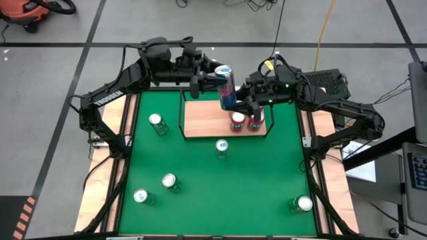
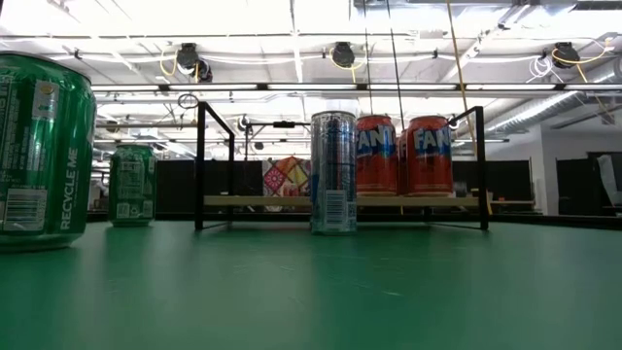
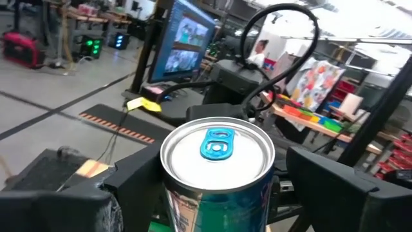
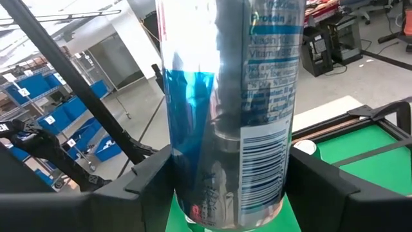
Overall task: Place canned beverage on shelf
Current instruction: Put the blue soda can on the shelf
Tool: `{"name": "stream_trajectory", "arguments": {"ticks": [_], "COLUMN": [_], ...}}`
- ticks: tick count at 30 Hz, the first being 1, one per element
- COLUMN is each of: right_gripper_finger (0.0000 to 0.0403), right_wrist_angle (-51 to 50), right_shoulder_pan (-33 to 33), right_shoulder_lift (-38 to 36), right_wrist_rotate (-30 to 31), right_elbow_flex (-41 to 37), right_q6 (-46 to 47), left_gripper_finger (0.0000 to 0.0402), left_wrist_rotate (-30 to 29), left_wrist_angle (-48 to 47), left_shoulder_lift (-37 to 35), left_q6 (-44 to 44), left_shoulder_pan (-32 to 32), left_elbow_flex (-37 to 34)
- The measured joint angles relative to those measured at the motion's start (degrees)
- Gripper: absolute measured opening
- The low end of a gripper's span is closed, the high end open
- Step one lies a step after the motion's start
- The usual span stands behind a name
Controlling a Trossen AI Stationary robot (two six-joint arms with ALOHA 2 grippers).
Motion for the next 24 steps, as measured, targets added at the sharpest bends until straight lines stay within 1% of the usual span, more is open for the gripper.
{"name": "stream_trajectory", "arguments": {"ticks": [4, 10, 14, 21, 24], "right_gripper_finger": [0.0235, 0.0235, 0.0235, 0.0236, 0.0242], "right_wrist_angle": [-0.5, -0.5, -0.4, -0.4, -0.1], "right_shoulder_pan": [0.0, 0.0, 0.0, 0.0, 0.0], "right_shoulder_lift": [0.1, 0.1, 0.1, 0.1, 0.1], "right_wrist_rotate": [0.1, 0.2, 0.2, 0.6, 1.2], "right_elbow_flex": [0.0, 0.0, 0.0, 0.0, 0.0], "right_q6": [0.2, 0.0, -0.2, -1.0, -0.3], "left_gripper_finger": [0.0313, 0.0261, 0.0237, 0.0231, 0.0230], "left_wrist_rotate": [-1.6, -1.8, -1.8, -2.0, -2.1], "left_wrist_angle": [-2.1, -3.5, -3.5, -3.5, -3.0], "left_shoulder_lift": [0.0, 0.0, 0.0, 0.0, 0.0], "left_q6": [0.0, -0.4, -0.3, -0.3, -0.3], "left_shoulder_pan": [0.0, 0.0, 0.0, -0.1, -0.1], "left_elbow_flex": [0.0, 0.0, 0.0, 0.0, 0.0]}}
